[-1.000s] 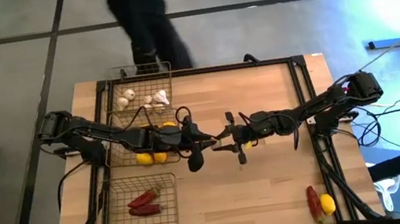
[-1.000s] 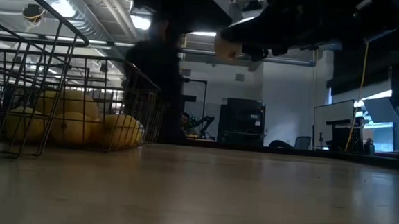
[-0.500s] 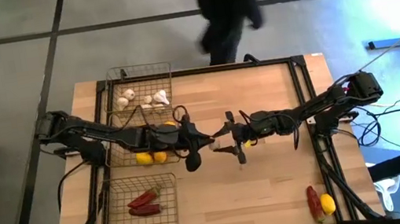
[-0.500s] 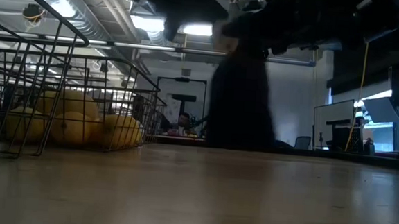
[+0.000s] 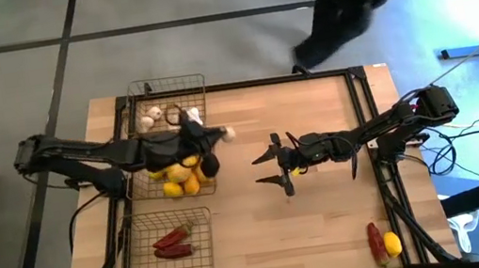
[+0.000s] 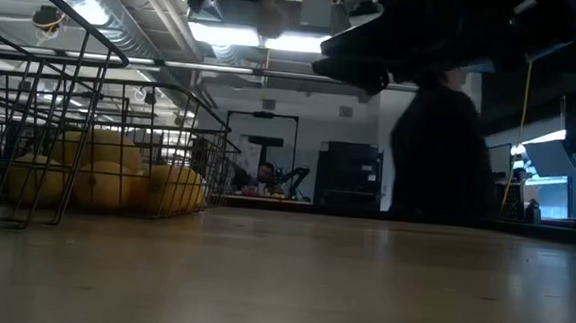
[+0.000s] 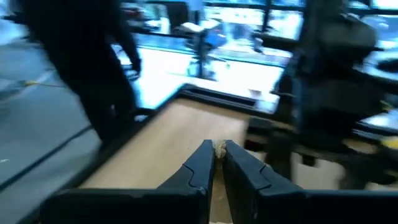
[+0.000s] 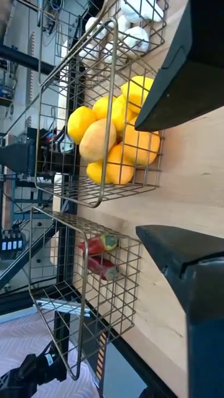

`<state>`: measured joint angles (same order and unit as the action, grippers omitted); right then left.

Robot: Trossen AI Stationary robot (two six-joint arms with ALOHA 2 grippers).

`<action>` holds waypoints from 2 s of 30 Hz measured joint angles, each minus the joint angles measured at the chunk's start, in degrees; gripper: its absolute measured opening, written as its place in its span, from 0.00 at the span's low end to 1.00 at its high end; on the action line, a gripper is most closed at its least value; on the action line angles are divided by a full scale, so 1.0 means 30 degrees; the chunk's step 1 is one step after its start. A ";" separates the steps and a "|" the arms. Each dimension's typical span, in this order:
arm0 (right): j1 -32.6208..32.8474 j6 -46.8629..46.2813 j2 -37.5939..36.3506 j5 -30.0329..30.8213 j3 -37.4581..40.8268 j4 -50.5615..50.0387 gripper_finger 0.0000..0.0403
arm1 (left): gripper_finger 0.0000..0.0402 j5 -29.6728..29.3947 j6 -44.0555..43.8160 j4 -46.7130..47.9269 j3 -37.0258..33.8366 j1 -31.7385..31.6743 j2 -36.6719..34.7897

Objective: Sort produce into baskets
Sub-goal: Put the garlic in the top wire basket

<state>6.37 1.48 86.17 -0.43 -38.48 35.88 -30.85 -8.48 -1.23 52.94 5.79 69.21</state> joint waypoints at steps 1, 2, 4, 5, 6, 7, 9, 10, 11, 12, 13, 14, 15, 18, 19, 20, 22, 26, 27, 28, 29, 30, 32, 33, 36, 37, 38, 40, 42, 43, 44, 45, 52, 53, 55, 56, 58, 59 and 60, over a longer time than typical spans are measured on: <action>0.0000 0.0000 0.0000 0.0000 0.0000 -0.0007 0.63 | 0.07 -0.0284 0.0009 0.0210 -0.0004 -0.0219 -0.0294; -0.0003 -0.0007 0.0000 0.0000 0.0000 -0.0015 0.63 | 0.07 -0.0512 0.0021 0.0376 0.0005 -0.0505 -0.0560; 0.0000 -0.0007 0.0000 0.0000 0.0000 -0.0015 0.63 | 0.07 -0.1171 0.0024 0.1359 0.0011 -0.1134 -0.1032; -0.0007 -0.0011 0.0000 0.0000 0.0000 -0.0015 0.63 | 0.07 -0.1626 0.0025 0.1840 0.0011 -0.1493 -0.1158; -0.0002 -0.0015 0.0000 0.0000 0.0000 -0.0037 0.63 | 0.07 -0.2161 0.0018 0.2374 0.0011 -0.1901 -0.1267; 0.0000 -0.0017 0.0000 0.0000 0.0000 -0.0036 0.63 | 0.07 -0.2787 0.0011 0.3069 0.0004 -0.2307 -0.1382; -0.0007 -0.0029 0.0000 0.0000 0.0000 -0.0052 0.63 | 0.07 -0.4083 -0.0413 0.4285 0.0002 -0.3234 -0.1435; 0.0000 -0.0029 0.0000 0.0000 0.0000 -0.0066 0.63 | 0.07 -0.4551 -0.0795 0.4922 0.0003 -0.3729 -0.1429; 0.0000 -0.0029 0.0000 0.0000 0.0000 -0.0066 0.63 | 0.07 -0.4860 -0.1281 0.5643 -0.0007 -0.4245 -0.1407; 0.0000 -0.0029 0.0036 0.0000 0.0000 -0.0058 0.63 | 0.07 -0.4969 -0.1756 0.6102 -0.0011 -0.4792 -0.1329; 0.0000 -0.0036 0.0086 0.0000 0.0000 -0.0036 0.63 | 0.07 -0.4987 -0.2249 0.6480 -0.0011 -0.5304 -0.1258; -0.0006 -0.0036 0.0146 0.0000 0.0000 -0.0062 0.63 | 0.07 -0.4982 -0.2742 0.6961 -0.0011 -0.5802 -0.1210; -0.0005 -0.0044 0.0263 0.0000 0.0000 -0.0022 0.63 | 0.07 -0.4976 -0.3193 0.7435 -0.0011 -0.6260 -0.1116; 0.0000 -0.0052 0.0372 0.0000 0.0000 -0.0061 0.63 | 0.07 -0.4952 -0.4465 0.8580 -0.0011 -0.7428 -0.0879; -0.0006 -0.0051 0.0372 0.0000 -0.0001 0.0018 0.63 | 0.07 -0.4950 -0.4919 0.8895 -0.0011 -0.7741 -0.0799; 0.0000 -0.0051 0.0372 0.0000 -0.0007 0.0036 0.63 | 0.07 -0.4845 -0.5359 0.9205 -0.0011 -0.8048 -0.0730; -0.0006 -0.0051 0.0372 0.0000 -0.0007 -0.0020 0.63 | 0.07 -0.4159 -0.5877 1.0024 -0.0011 -0.8639 -0.0590; 0.0000 -0.0051 0.0372 0.0000 -0.0007 -0.0002 0.63 | 0.07 -0.2584 -0.6607 1.1191 -0.0011 -0.9641 -0.0114; 0.0000 -0.0051 0.0372 0.0000 -0.0007 -0.0007 0.63 | 0.07 -0.2462 -0.6781 1.1403 -0.0011 -0.9843 0.0050; 0.0000 -0.0051 0.0372 0.0000 -0.0007 0.0001 0.63 | 0.07 -0.2383 -0.6967 1.1705 -0.0011 -1.0056 0.0202; -0.0004 -0.0051 0.0372 0.0000 -0.0007 0.0007 0.63 | 0.07 -0.2360 -0.7090 1.2034 -0.0011 -1.0253 0.0372; -0.0007 -0.0051 0.0372 0.0000 -0.0007 0.0000 0.63 | 0.07 -0.2360 -0.7190 1.2207 -0.0011 -1.0439 0.0540; -0.0005 -0.0051 0.0372 0.0000 -0.0007 -0.0010 0.63 | 0.07 -0.2325 -0.7389 1.2360 -0.0011 -1.0770 0.0879; 0.0000 -0.0051 0.0372 0.0000 -0.0007 0.0000 0.63 | 0.07 -0.2116 -0.7411 1.2389 -0.0011 -1.0941 0.1044; -0.0006 -0.0051 0.0372 -0.0001 -0.0007 -0.0006 0.63 | 0.07 -0.1298 -0.7224 1.2350 -0.0011 -1.1366 0.1588; 0.0000 -0.0050 0.0372 0.0000 -0.0007 0.0000 0.63 | 0.07 -0.1110 -0.7187 1.2354 -0.0011 -1.1469 0.1797; 0.0000 -0.0047 0.0372 0.0000 -0.0007 0.0000 0.63 | 0.07 -0.0946 -0.7188 1.2362 -0.0011 -1.1559 0.1975; -0.0007 -0.0044 0.0372 -0.0006 -0.0007 -0.0007 0.63 | 0.07 -0.0737 -0.7202 1.2376 -0.0011 -1.1718 0.2299; 0.0000 -0.0044 0.0372 -0.0003 -0.0007 -0.0011 0.63 | 0.07 -0.0521 -0.7202 1.2435 -0.0011 -1.1873 0.2615; -0.0007 -0.0044 0.0372 -0.0003 -0.0007 -0.0030 0.63 | 0.07 -0.0436 -0.7202 1.2467 -0.0011 -1.1913 0.2792; 0.0000 -0.0044 0.0372 -0.0007 -0.0007 -0.0071 0.63 | 0.07 -0.0386 -0.7202 1.2553 -0.0011 -1.1973 0.2946; 0.0000 -0.0044 0.0372 -0.0007 -0.0007 -0.0113 0.63 | 0.07 -0.0374 -0.7199 1.2742 -0.0011 -1.1999 0.3120; 0.0000 -0.0044 0.0372 -0.0007 -0.0007 -0.0155 0.63 | 0.07 -0.0344 -0.7068 1.2893 -0.0011 -1.1994 0.4098; 0.0000 -0.0044 0.0372 -0.0007 -0.0007 -0.0153 0.63 | 0.07 -0.0342 -0.7037 1.2900 -0.0011 -1.1996 0.4193; -0.0004 -0.0044 0.0372 -0.0007 -0.0007 -0.0153 0.63 | 0.08 -0.0328 -0.7027 1.2876 -0.0011 -1.1989 0.4287; -0.0007 -0.0044 0.0372 -0.0007 -0.0007 -0.0160 0.63 | 0.09 -0.0290 -0.6975 1.2900 -0.0011 -1.1989 0.4299; 0.0000 -0.0044 0.0372 -0.0007 -0.0007 -0.0153 0.63 | 0.13 -0.0284 -0.6706 1.2890 -0.0011 -1.1989 0.4295; -0.0003 -0.0040 0.0372 -0.0007 -0.0007 -0.0153 0.63 | 0.16 -0.0284 -0.6699 1.2921 -0.0011 -1.1989 0.4292; 0.0000 -0.0043 0.0379 -0.0007 -0.0007 -0.0153 0.63 | 0.18 -0.0277 -0.6692 1.2929 -0.0011 -1.1989 0.4299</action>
<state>6.37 1.35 87.31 -0.45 -38.50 35.42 -31.68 -28.56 37.56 52.90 -30.17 82.11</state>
